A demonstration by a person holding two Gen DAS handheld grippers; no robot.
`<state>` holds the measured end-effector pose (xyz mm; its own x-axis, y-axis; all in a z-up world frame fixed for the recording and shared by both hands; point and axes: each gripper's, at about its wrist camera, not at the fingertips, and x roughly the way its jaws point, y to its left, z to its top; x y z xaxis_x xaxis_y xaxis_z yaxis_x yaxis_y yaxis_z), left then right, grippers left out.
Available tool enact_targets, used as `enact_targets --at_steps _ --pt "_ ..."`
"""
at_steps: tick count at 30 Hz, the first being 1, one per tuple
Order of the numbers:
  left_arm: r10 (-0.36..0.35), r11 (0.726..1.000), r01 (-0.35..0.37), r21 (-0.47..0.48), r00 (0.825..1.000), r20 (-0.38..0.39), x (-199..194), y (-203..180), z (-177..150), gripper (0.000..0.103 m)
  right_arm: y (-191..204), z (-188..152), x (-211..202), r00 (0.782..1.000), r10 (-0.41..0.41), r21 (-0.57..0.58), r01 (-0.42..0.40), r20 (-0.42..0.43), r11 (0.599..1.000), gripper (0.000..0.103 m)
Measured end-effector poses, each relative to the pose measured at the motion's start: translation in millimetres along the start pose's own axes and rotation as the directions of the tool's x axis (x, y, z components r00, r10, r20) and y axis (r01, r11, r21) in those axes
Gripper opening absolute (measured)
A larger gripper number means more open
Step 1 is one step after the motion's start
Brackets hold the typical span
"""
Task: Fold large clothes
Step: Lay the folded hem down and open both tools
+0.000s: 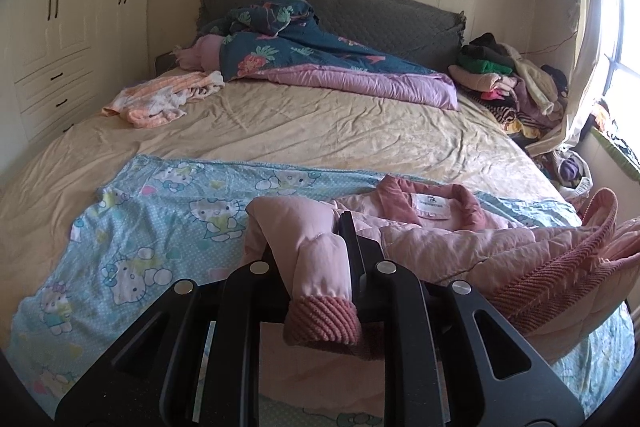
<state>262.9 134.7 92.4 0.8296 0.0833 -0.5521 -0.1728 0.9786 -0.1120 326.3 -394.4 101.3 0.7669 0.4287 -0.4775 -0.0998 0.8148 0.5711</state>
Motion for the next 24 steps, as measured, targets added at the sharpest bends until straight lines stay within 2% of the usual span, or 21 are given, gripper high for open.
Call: enact_targets --at_steps 3,5,7,10,12,15,18,22,23,24 --pt "-0.001 1.000 0.001 -0.012 1.000 -0.019 14 1 3 0.012 -5 3 4 0.997 0.074 0.034 -0.074 0.009 0.997 0.037" --pt "-0.005 1.000 0.004 -0.024 1.000 -0.031 23 4 5 0.012 -6 5 2 0.992 0.121 0.042 -0.122 0.032 0.992 0.064" --pt "-0.006 1.000 0.005 -0.028 0.999 -0.039 30 4 7 0.012 -5 5 -2 0.991 0.117 0.015 -0.118 0.063 0.993 0.074" --pt "-0.006 0.999 0.005 -0.032 0.999 -0.051 42 3 9 0.012 -3 -1 -3 0.990 0.117 -0.031 -0.115 0.083 0.993 0.079" --pt "-0.004 0.999 0.002 -0.041 0.998 -0.062 52 4 10 0.012 -1 -7 3 0.994 0.086 -0.064 -0.082 0.067 0.995 0.082" --pt "-0.003 0.998 -0.001 -0.057 0.997 -0.078 65 5 11 0.017 -2 -23 23 1.000 0.018 -0.118 -0.017 0.015 0.993 0.083" --pt "-0.020 0.996 0.013 -0.088 0.996 -0.089 76 5 11 0.023 -12 -41 49 0.995 -0.070 -0.139 0.060 -0.068 0.988 0.083" --pt "-0.047 0.993 0.039 -0.107 0.996 -0.073 75 2 13 0.035 -27 -59 69 0.987 -0.100 -0.123 0.084 -0.128 0.989 0.083" --pt "-0.059 0.992 0.051 -0.114 0.996 -0.073 75 2 14 0.043 -29 -62 71 0.985 -0.108 -0.126 0.091 -0.133 0.988 0.083" --pt "-0.080 0.990 0.071 -0.124 0.994 -0.072 74 2 15 0.071 -30 -65 72 0.984 -0.114 -0.130 0.096 -0.136 0.987 0.083"
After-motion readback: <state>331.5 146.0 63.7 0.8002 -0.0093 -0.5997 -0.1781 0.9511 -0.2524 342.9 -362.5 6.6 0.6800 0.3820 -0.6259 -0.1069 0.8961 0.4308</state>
